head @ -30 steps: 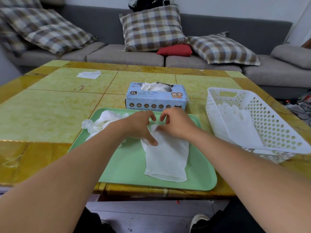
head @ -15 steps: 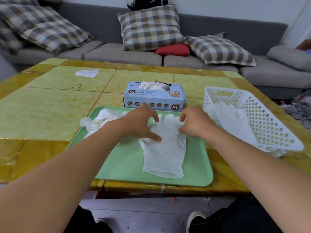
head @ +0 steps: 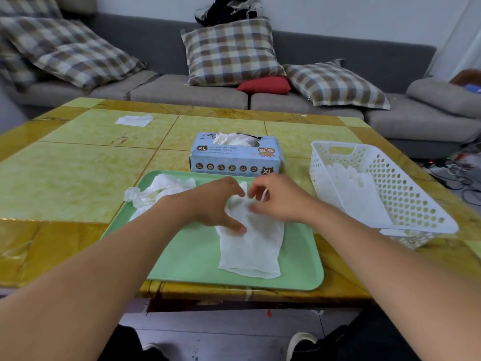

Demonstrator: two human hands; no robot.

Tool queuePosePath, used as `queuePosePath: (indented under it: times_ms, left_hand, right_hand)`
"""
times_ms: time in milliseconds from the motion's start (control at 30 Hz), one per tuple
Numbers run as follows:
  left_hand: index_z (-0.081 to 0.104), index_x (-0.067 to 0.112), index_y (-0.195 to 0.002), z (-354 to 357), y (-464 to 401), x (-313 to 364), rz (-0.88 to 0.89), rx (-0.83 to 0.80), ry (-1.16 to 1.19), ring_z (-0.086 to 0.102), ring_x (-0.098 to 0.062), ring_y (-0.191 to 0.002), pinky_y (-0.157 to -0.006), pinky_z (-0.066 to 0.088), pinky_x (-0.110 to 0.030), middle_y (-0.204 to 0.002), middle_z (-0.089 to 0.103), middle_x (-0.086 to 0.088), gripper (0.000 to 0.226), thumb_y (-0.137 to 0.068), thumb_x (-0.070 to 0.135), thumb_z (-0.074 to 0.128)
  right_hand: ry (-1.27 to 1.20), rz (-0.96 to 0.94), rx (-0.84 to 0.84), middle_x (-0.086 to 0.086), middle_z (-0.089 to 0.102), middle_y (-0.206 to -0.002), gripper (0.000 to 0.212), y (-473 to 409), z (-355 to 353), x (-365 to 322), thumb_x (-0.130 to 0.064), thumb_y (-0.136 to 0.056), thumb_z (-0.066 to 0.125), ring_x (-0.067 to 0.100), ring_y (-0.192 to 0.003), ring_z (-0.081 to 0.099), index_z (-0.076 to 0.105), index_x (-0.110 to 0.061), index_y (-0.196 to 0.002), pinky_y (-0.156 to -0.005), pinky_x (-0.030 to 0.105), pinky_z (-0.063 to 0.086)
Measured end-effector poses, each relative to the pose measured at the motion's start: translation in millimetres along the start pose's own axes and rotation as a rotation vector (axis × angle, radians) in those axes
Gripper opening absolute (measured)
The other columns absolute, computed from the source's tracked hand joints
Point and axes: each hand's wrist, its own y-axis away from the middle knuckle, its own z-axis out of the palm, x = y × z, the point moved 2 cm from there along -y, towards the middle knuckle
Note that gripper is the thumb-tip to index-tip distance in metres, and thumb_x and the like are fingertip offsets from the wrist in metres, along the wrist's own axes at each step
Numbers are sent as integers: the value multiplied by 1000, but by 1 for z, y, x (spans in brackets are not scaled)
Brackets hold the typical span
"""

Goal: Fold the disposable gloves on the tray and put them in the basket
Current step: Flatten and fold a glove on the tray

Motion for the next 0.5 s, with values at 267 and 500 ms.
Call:
queuePosePath:
  times_ms: [267, 500]
  left_hand:
    - [67, 18, -121, -68, 47, -76, -391, 503, 90, 61, -24, -108, -88, 45, -32, -124, 66, -3, 35, -92, 39, 70]
    - [59, 24, -134, -50, 79, -104, -465, 237, 397, 60, -21, -115, -96, 48, -38, -129, 62, 3, 57, -92, 63, 56]
  right_hand:
    - [-114, -102, 121, -10, 71, -92, 6, -26, 17, -38, -25, -89, 73, 9, -80, 65, 74, -20, -93, -78, 31, 53]
    - [-231, -199, 60, 1, 56, -143, 45, -55, 59, -109, -37, -100, 62, 20, -123, 55, 58, -20, -141, -101, 30, 41]
